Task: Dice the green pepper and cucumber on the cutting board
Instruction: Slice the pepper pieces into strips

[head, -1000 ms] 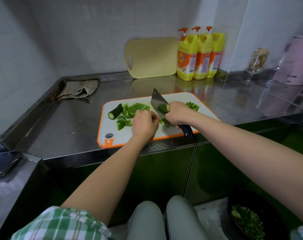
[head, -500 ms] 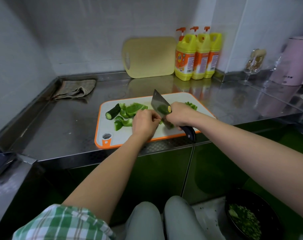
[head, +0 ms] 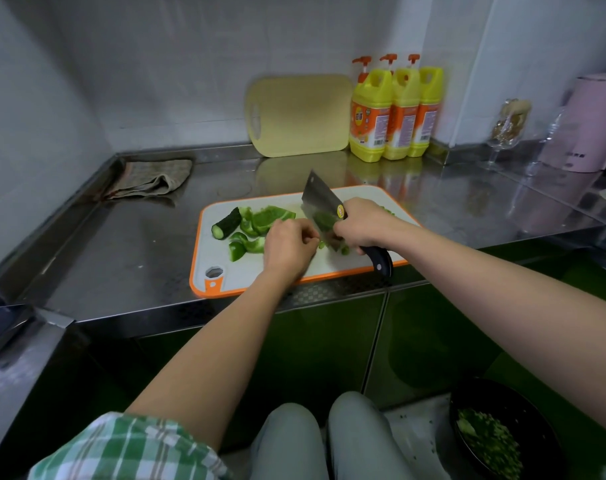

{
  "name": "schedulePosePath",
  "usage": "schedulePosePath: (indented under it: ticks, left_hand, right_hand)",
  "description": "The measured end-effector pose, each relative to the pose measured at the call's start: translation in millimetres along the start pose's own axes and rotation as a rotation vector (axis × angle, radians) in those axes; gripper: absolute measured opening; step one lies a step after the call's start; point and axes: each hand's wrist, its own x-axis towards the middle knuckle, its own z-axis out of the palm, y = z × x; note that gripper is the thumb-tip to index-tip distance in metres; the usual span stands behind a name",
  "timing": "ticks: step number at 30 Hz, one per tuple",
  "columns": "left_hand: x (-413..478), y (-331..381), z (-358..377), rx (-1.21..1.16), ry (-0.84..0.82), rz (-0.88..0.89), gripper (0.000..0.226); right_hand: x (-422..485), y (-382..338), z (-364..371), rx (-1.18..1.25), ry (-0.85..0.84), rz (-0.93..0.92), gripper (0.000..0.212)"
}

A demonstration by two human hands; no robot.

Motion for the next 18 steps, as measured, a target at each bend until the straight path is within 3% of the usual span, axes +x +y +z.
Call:
schedulePosePath:
  ticks: [9,18]
  left_hand:
    - [2,-2,2,0.001,-0.005,-0.025,0.005]
    - [0,-3,1,0.006,-0.008,-0.015,0.016]
  right_hand:
    - [2,-5,10,-0.039,-0.055,0.007,0.011]
    - [12,3,14,0.028,0.071,0.007,0.014]
